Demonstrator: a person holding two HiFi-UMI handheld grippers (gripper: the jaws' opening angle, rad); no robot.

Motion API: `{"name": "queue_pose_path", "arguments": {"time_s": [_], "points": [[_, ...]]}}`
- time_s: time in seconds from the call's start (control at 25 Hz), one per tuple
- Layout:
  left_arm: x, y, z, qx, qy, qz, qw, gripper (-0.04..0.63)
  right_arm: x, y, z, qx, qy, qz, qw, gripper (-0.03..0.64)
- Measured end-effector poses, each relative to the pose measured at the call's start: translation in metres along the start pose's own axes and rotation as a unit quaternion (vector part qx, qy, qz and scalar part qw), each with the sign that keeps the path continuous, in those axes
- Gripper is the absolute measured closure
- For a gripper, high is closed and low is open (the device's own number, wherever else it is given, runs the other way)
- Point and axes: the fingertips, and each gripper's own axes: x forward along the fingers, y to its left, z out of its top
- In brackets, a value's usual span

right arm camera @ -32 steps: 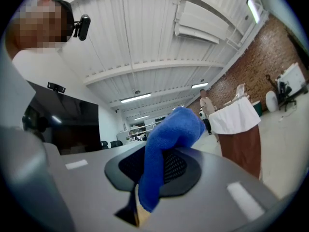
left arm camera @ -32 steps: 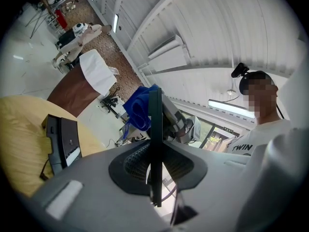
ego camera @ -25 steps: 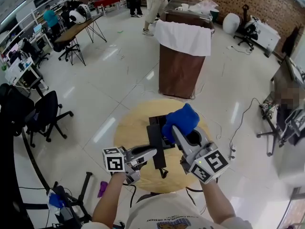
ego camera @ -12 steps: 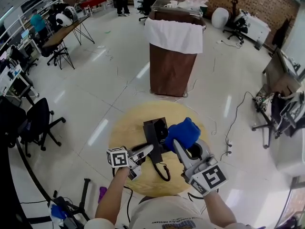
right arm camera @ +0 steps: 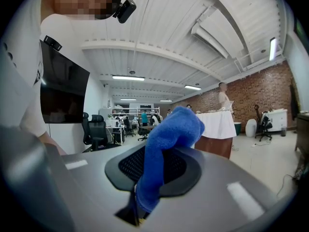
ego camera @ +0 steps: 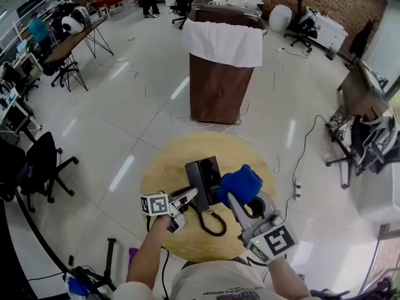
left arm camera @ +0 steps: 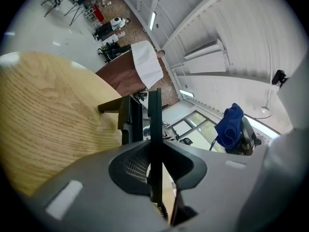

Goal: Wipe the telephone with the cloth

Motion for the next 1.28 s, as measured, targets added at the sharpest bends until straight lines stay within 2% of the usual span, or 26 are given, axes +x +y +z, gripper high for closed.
{"name": "queue_pose_path", "arguments": {"time_s": [0.12,0.24,0.48,1.0,1.08,1.2,1.28], "points": [[0.006,0.008,-0.004,-0.026,0.003,-0.001,0.9997,0.532,0.005,0.002,-0.005,0.001,0.006,-0.003,1.000,0.555],[0.010,0.018,-0.004,-0.037,0.000,0.003,0.9993,0.532,0.009,0.004,-0.014,0.003,0.016,-0.004,1.000,0.555],[0.016,0.018,-0.006,-0.036,0.005,-0.012,0.9993,0.532,0.011,0.005,-0.021,0.004,0.027,-0.010,1.000,0.555],[0.019,0.030,-0.013,-0.042,0.014,0.006,0.9990,0.528,0.012,0.002,-0.028,0.006,0.035,-0.014,0.999,0.555],[0.019,0.030,-0.013,-0.042,0.013,0.010,0.9990,0.522,0.012,0.003,-0.029,0.006,0.038,-0.014,0.999,0.555],[0.019,0.028,-0.009,-0.042,0.003,0.007,0.9991,0.470,0.011,0.004,-0.031,0.007,0.039,-0.015,0.999,0.555],[0.017,0.030,-0.007,-0.041,-0.005,0.013,0.9991,0.469,0.009,0.005,-0.032,0.008,0.041,-0.016,0.999,0.555]]}}
